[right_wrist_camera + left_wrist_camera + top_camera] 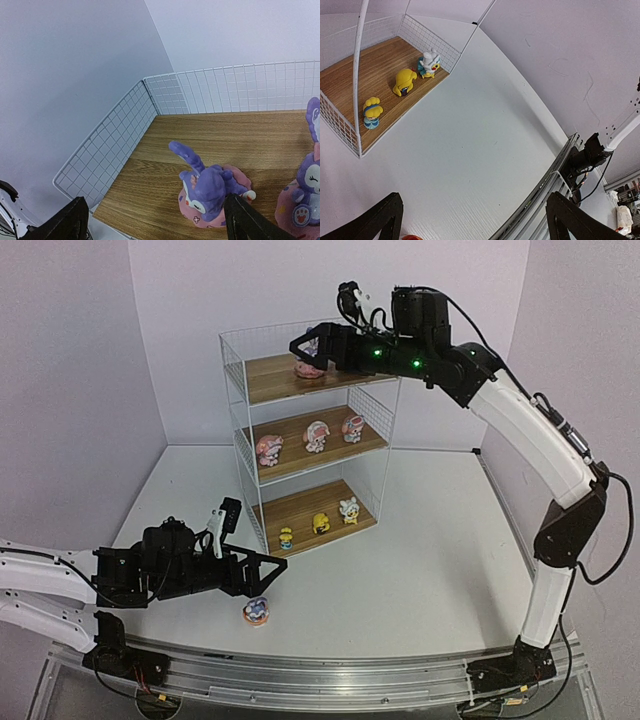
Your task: Place and organize the plastic toys onto the shelf
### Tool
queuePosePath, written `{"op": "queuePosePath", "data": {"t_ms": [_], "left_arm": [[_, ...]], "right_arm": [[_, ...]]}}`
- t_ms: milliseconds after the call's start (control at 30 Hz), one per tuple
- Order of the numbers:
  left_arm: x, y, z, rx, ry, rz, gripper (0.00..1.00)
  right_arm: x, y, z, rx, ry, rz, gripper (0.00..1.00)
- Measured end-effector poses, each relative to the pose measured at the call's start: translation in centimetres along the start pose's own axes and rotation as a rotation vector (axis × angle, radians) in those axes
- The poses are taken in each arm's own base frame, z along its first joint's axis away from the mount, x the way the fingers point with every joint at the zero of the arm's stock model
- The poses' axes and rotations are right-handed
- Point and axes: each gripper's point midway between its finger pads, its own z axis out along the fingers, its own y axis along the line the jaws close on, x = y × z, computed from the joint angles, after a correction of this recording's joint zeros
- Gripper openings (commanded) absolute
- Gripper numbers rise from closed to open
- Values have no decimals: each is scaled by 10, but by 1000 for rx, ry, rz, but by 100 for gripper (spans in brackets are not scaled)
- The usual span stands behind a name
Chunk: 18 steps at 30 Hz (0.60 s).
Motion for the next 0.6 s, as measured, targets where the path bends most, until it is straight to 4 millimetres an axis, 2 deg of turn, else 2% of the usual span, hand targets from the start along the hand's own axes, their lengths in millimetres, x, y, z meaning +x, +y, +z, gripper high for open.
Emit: {"op": "queuePosePath", "data": {"t_ms": [600], "left_arm": [[-1,0,0,2,-2,0,100]], "right_arm": [[-1,-13,9,40,-12,-12,90]]}}
